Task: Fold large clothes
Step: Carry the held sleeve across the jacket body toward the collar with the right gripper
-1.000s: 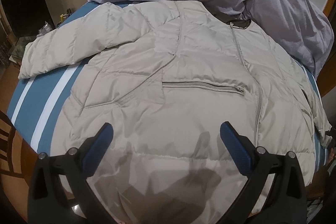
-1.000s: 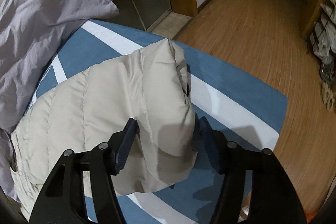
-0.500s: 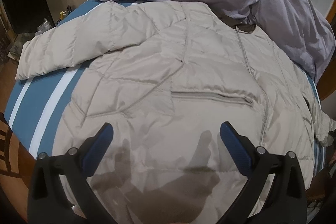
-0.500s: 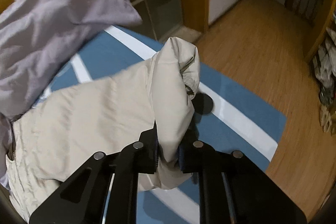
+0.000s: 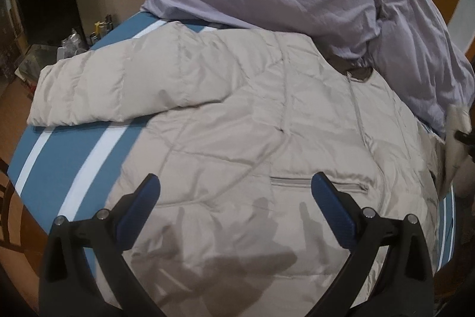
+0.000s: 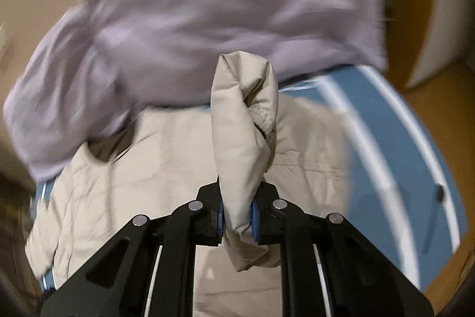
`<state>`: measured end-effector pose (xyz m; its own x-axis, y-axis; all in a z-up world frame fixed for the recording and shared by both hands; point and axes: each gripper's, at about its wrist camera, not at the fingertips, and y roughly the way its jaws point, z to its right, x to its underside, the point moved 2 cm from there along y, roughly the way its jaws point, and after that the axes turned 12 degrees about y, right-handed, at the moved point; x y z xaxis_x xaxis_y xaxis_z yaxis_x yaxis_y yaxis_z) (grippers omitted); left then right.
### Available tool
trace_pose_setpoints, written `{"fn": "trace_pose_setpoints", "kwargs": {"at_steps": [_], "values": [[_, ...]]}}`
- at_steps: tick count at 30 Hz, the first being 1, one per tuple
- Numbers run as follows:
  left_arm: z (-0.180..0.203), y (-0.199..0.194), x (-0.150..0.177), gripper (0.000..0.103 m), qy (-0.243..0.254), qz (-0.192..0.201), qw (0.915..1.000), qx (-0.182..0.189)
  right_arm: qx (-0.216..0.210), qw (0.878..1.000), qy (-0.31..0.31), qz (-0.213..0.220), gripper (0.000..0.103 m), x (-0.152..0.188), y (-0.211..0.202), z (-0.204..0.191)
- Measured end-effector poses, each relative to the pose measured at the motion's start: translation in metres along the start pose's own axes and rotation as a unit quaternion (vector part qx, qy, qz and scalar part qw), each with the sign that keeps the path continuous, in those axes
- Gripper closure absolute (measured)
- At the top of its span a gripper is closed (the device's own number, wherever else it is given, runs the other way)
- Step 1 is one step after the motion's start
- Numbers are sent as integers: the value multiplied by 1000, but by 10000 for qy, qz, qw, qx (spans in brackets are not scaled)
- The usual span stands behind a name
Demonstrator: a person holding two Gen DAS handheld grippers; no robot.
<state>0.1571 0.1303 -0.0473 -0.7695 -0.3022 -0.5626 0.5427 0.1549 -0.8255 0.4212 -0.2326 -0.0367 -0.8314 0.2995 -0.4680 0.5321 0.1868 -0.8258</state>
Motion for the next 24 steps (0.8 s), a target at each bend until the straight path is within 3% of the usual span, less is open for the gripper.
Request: {"fn": "trace_pose_setpoints", "kwargs": {"at_steps": [9,14,24], "values": [[-34,-5,7,2,-375,-17,9988,-324,-724,9882,-985,-923,89,70,54,-133],[-49,-7,8,2,-517,2,9975,-476,-952,9810,-1307,-1076,89,96,63,-189],[-61,-3,7,2,-647,-16,9965,-534,-791,9773,-1252,-1517,87,121,96,-193]]}}
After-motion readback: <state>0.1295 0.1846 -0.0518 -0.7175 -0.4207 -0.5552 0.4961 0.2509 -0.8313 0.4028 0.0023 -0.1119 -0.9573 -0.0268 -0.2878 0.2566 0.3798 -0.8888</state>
